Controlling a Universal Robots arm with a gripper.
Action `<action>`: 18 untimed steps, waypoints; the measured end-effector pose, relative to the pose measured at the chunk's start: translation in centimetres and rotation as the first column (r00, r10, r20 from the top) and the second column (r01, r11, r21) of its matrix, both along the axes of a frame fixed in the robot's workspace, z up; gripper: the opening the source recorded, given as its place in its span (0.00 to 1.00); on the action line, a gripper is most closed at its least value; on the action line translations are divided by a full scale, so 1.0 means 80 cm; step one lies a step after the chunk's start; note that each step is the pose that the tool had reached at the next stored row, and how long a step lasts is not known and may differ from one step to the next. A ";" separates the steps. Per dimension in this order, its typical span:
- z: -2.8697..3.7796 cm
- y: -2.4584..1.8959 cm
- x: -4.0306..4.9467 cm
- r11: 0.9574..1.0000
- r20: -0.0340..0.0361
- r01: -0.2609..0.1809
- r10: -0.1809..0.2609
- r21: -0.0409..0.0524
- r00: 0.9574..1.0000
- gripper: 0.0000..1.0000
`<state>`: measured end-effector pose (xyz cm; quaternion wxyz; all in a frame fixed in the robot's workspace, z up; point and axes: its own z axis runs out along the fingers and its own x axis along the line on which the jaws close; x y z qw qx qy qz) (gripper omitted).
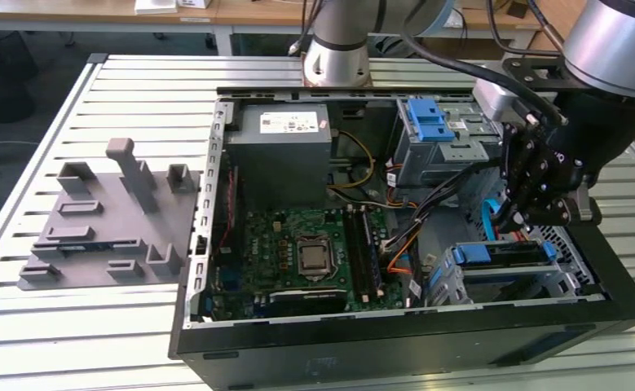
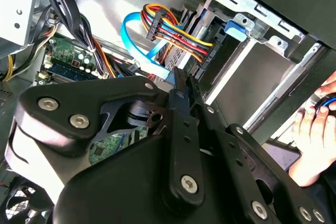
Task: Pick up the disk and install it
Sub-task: 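Insert the second disk wire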
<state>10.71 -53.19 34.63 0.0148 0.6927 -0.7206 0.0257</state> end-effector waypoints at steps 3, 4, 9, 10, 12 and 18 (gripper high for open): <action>-0.0010 -0.0034 0.000 1.000 0.001 0.000 0.000 0.001 1.000 0.16; -0.0017 -0.0059 0.000 1.000 0.002 0.000 0.000 0.004 1.000 0.16; -0.0053 -0.0131 0.000 1.000 0.010 -0.001 0.001 0.021 1.000 0.16; -0.0060 -0.0145 0.000 1.000 0.011 -0.001 0.001 0.021 1.000 0.16; -0.0073 -0.0164 0.000 1.000 0.013 -0.001 0.001 0.021 1.000 0.16; -0.0100 -0.0200 0.000 1.000 0.020 -0.001 0.001 0.021 1.000 0.16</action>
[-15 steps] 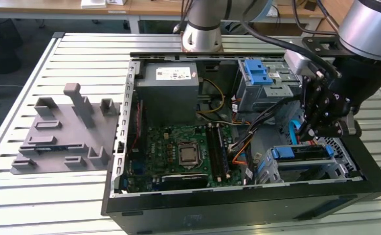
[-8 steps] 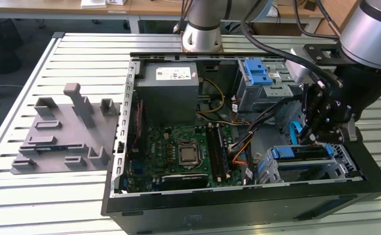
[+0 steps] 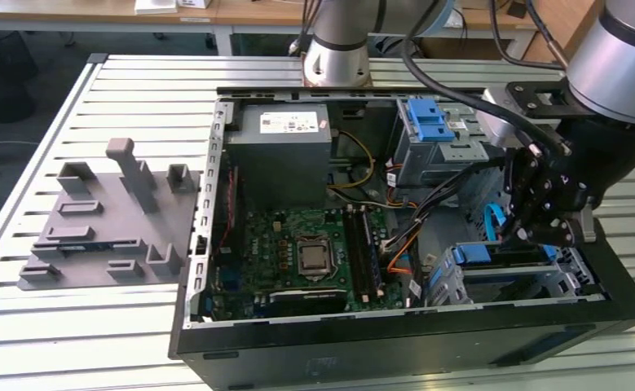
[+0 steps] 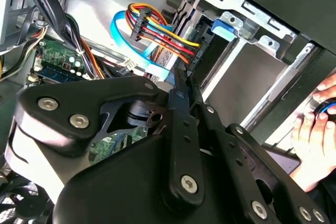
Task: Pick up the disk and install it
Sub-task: 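Insert the second disk wire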
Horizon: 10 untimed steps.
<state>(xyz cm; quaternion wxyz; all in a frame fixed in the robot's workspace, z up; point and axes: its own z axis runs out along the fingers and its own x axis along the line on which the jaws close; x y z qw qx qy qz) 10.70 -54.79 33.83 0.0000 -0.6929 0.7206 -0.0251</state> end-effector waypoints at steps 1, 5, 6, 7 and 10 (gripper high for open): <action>-0.0003 -0.0003 0.000 1.000 0.000 0.000 0.000 0.000 1.000 0.16; -0.0014 -0.0020 0.000 1.000 0.000 0.000 0.000 0.000 1.000 0.16; -0.0016 -0.0026 0.000 1.000 0.000 0.000 0.000 0.000 1.000 0.16; -0.0019 -0.0028 0.000 1.000 0.000 0.000 0.000 0.000 1.000 0.16; -0.0026 -0.0030 0.000 1.000 0.000 0.000 0.000 0.000 1.000 0.16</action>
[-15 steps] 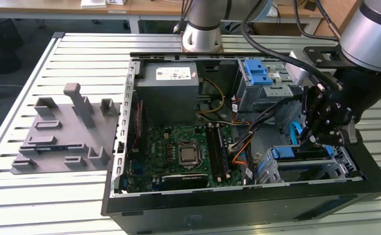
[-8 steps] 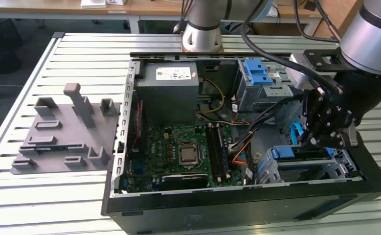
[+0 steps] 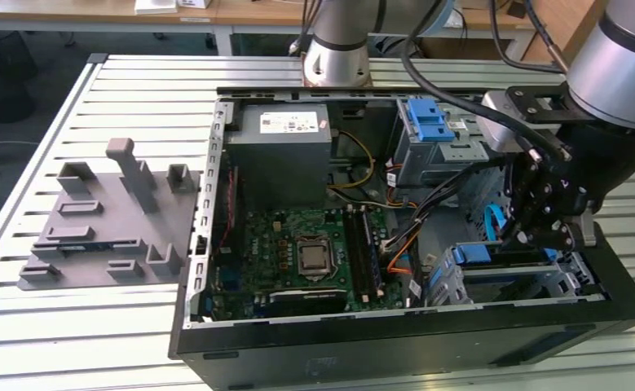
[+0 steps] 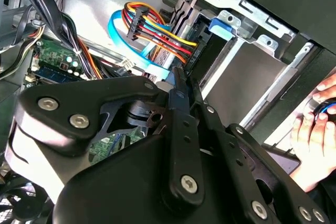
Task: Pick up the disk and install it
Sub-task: 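Insert the second disk wire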
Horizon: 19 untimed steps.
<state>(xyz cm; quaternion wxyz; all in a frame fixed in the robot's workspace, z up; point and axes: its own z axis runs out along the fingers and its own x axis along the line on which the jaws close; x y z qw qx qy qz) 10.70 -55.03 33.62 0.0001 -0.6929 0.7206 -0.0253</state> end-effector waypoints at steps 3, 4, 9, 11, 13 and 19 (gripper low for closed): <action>-0.0008 -0.0003 0.000 1.000 0.000 0.000 0.000 0.000 1.000 0.16; -0.0009 -0.0003 0.000 1.000 0.000 0.000 0.000 0.000 1.000 0.16; -0.0015 -0.0004 0.000 1.000 0.000 0.000 0.000 0.000 1.000 0.16; -0.0016 -0.0004 0.001 1.000 0.000 0.000 0.000 0.000 1.000 0.16; -0.0018 -0.0003 0.001 1.000 0.000 0.000 0.000 0.001 1.000 0.16; -0.0020 -0.0003 0.001 1.000 0.000 0.000 0.000 0.007 1.000 0.16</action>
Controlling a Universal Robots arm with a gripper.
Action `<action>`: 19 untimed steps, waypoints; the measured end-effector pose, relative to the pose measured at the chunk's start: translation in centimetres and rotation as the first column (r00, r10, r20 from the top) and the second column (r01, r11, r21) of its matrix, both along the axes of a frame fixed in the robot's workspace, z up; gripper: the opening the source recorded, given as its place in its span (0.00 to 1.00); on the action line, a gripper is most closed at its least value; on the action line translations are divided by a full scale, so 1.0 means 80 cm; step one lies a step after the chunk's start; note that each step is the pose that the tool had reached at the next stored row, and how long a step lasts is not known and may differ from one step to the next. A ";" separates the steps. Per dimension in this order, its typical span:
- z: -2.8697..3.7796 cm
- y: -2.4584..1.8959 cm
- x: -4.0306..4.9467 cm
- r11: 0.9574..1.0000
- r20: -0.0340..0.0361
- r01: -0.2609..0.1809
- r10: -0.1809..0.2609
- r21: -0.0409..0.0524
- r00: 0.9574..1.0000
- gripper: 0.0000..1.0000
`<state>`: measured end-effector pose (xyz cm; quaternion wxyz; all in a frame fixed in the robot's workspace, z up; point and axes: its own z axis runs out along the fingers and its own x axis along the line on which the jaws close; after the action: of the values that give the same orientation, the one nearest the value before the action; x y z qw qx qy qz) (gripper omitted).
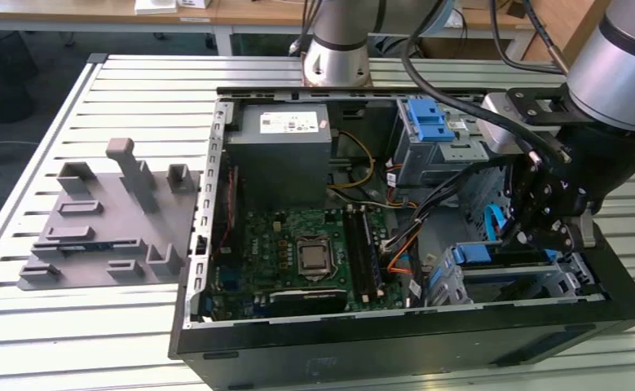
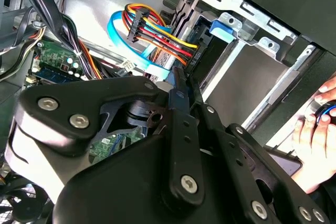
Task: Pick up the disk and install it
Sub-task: 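Insert the second disk wire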
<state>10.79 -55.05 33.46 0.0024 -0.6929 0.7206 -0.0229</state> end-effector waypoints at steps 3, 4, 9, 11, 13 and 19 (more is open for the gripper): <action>-0.0005 -0.0001 0.000 1.000 0.000 0.000 0.000 0.000 1.000 0.16; -0.0006 -0.0001 0.000 1.000 0.000 0.000 0.000 0.000 1.000 0.16; -0.0014 0.0000 0.001 1.000 0.000 0.000 0.000 0.000 1.000 0.16; -0.0017 -0.0001 0.001 1.000 0.000 0.000 0.000 0.000 1.000 0.16; -0.0018 0.0000 0.001 1.000 0.000 0.000 0.000 0.001 1.000 0.16; -0.0019 0.0000 0.001 1.000 0.000 0.000 0.000 0.007 1.000 0.16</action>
<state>10.87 -55.06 33.31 0.0048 -0.6929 0.7207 -0.0203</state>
